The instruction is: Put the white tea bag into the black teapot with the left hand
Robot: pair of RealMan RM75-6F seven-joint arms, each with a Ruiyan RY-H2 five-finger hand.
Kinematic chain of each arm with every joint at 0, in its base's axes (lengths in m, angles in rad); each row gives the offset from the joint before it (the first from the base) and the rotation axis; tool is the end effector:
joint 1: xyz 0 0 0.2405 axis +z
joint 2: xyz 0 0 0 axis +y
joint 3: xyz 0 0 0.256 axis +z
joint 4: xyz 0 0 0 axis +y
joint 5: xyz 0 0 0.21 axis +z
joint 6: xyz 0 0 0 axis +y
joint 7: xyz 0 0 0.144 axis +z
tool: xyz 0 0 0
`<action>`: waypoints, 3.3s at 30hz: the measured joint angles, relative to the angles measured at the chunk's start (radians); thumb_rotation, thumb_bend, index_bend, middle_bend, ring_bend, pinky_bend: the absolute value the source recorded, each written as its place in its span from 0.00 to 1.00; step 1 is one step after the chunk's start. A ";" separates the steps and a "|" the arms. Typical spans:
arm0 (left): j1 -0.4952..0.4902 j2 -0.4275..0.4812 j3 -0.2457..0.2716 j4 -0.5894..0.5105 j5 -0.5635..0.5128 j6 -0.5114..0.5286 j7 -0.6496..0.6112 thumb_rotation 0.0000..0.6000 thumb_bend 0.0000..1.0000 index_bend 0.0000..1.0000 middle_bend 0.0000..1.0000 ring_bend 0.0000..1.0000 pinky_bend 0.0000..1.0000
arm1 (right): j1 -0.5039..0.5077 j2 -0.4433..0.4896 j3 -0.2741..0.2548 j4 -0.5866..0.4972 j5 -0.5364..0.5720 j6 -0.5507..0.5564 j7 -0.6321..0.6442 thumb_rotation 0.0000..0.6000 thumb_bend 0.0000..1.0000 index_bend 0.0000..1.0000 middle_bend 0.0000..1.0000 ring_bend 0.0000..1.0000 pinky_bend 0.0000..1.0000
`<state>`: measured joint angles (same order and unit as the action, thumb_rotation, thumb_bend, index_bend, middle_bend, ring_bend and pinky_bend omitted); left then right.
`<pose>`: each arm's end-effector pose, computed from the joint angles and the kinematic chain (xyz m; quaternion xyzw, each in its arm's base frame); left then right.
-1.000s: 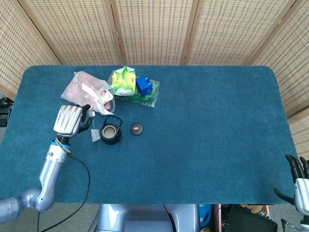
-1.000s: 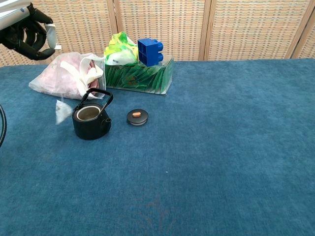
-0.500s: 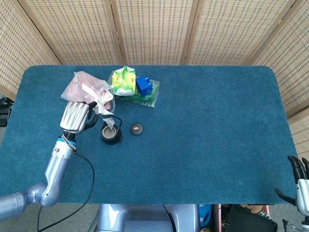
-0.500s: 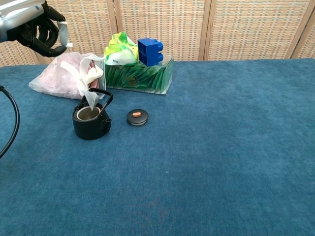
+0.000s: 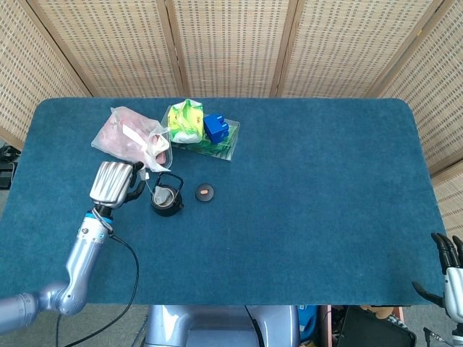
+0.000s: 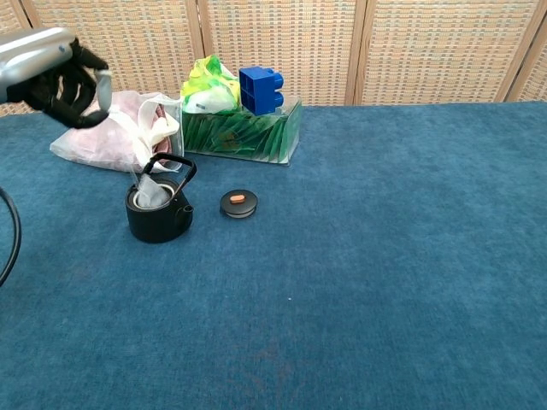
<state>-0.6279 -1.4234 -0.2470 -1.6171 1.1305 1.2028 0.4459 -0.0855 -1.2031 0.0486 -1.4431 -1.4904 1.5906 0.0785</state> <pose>-0.1608 0.3421 0.0607 -0.6650 -0.3300 -0.4186 0.5231 -0.3568 -0.1232 0.1625 0.5365 -0.4023 0.3646 0.6461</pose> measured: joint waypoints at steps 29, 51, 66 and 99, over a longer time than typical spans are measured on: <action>0.089 0.115 0.179 -0.205 -0.105 -0.040 0.158 1.00 0.43 0.28 0.76 0.67 0.70 | -0.004 0.003 0.001 -0.010 -0.006 0.010 -0.009 1.00 0.12 0.11 0.18 0.03 0.10; 0.032 0.154 0.174 -0.239 -0.181 -0.092 0.222 1.00 0.49 0.17 0.76 0.67 0.70 | -0.004 -0.002 0.001 0.002 -0.008 0.009 0.004 1.00 0.12 0.11 0.18 0.03 0.10; -0.154 0.157 0.167 -0.194 -0.457 -0.278 0.334 1.00 0.66 0.10 0.77 0.68 0.70 | -0.004 -0.002 0.002 0.002 -0.004 0.006 0.003 1.00 0.12 0.11 0.18 0.03 0.10; -0.289 0.132 0.221 -0.160 -0.520 -0.301 0.242 1.00 0.67 0.10 0.77 0.68 0.70 | -0.007 -0.004 0.004 0.007 0.003 0.003 0.012 1.00 0.12 0.11 0.18 0.03 0.10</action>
<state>-0.9168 -1.2910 -0.0263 -1.7775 0.6102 0.9021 0.6878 -0.0926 -1.2072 0.0522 -1.4358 -1.4872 1.5933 0.0906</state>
